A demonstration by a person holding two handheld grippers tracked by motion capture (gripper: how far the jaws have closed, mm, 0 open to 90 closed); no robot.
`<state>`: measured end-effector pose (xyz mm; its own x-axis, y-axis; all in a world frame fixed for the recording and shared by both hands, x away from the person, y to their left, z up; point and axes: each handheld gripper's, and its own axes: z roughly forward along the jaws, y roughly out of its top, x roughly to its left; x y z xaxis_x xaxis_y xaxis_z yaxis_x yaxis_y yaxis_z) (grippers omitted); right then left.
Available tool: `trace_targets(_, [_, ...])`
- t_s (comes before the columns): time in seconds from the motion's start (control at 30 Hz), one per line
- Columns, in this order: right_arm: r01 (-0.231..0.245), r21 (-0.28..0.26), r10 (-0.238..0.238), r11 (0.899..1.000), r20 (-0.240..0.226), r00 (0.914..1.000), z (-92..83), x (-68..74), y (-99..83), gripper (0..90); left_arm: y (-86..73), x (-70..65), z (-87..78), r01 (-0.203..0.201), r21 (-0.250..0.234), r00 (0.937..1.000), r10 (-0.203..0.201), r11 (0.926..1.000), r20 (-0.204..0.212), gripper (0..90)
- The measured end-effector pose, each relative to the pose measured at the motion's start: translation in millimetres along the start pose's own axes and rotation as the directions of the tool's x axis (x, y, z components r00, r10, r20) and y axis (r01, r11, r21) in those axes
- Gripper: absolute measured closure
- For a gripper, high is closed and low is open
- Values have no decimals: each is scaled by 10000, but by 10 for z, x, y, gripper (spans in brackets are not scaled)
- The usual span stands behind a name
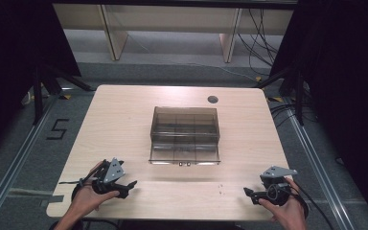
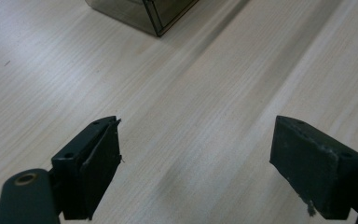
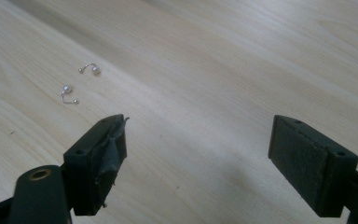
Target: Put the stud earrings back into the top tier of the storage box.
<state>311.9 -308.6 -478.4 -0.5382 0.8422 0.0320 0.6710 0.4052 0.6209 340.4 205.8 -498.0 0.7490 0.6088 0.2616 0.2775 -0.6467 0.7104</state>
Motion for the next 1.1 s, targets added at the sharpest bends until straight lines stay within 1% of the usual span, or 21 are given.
trace_targets(0.03, [79,39,-79,10000,-32,10000,2,-4,-2,214,-3,-12,6,224,-71,9997,-224,9997,-28,154])
trace_targets(0.07, [276,-49,-276,9996,-48,9996,16,-13,-9,217,-2,-8,3,172,-22,9999,-172,9999,-18,154])
trace_targets(0.1, [103,31,-103,9999,-63,9999,7,3,-7,218,-4,-12,5,184,-35,9998,-184,9998,-76,153])
trace_targets(0.2, [521,-88,-522,9986,-82,9986,14,-6,1,220,-3,-9,4,215,-33,9998,-215,9998,-13,153])
trace_targets(0.27, [314,38,-314,9995,-98,9995,-3,21,14,227,-2,-9,2,182,-25,9998,-182,9998,-23,153])
trace_targets(0.33, [305,103,-303,9995,-130,9995,-6,34,18,228,-5,-11,4,176,-54,9998,-176,9998,-36,153])
trace_targets(0.43, [668,172,-664,9976,-265,9974,3,14,30,239,-3,-8,4,211,-41,9998,-211,9998,-1,153])
trace_targets(0.5, [653,259,-649,9975,-165,9978,-9,18,44,250,-2,-3,2,-25,11,10000,25,10000,4,153])
trace_targets(0.57, [658,321,-652,9973,-200,9977,-17,22,61,253,1,2,2,-56,70,10000,56,10000,8,153])
trace_targets(0.6, [650,557,-636,9963,-256,9976,-26,37,78,254,-1,-4,6,108,81,9999,-108,9999,44,153])
trace_targets(0.63, [479,581,-463,9972,-295,9985,-20,62,81,257,4,2,8,-64,72,10000,64,10000,22,153])
trace_targets(0.67, [559,600,-540,9966,-331,9980,-9,71,92,263,0,-11,14,124,67,9999,-124,9999,28,153])
trace_targets(0.73, [949,755,-925,9926,-345,9951,13,76,112,276,-3,-14,18,177,57,9998,-177,9998,-4,153])
trace_targets(0.77, [1085,967,-1048,9894,-430,9936,8,80,134,279,-1,-8,18,86,8,9999,-86,10000,-94,153])
trace_targets(0.8, [1115,925,-1085,9895,-364,9934,20,93,149,279,-1,-2,8,73,88,10000,-73,9999,-14,153])
trace_targets(0.9, [1367,1121,-1323,9843,-456,9902,30,112,201,279,-5,-3,10,111,72,9999,-111,9999,-38,153])
trace_targets(0.93, [1733,1064,-1698,9791,-410,9846,49,144,281,279,-6,-10,19,184,15,9998,-184,9998,-109,153])
trace_targets(0.97, [1634,1257,-1575,9785,-556,9860,38,160,306,279,-5,-10,17,181,14,9998,-181,9998,-95,153])
trace_targets(1.03, [2009,1254,-1950,9716,-579,9791,49,204,396,292,-4,-3,8,82,69,10000,-82,9999,-51,152])
trace_targets(1.07, [2160,1253,-2098,9683,-611,9758,59,232,429,319,-5,-2,10,122,61,9999,-122,9999,-49,152])
trace_targets(1.1, [2305,1328,-2220,9640,-756,9721,64,263,462,340,-3,7,12,9,23,9999,-9,10000,-134,152])
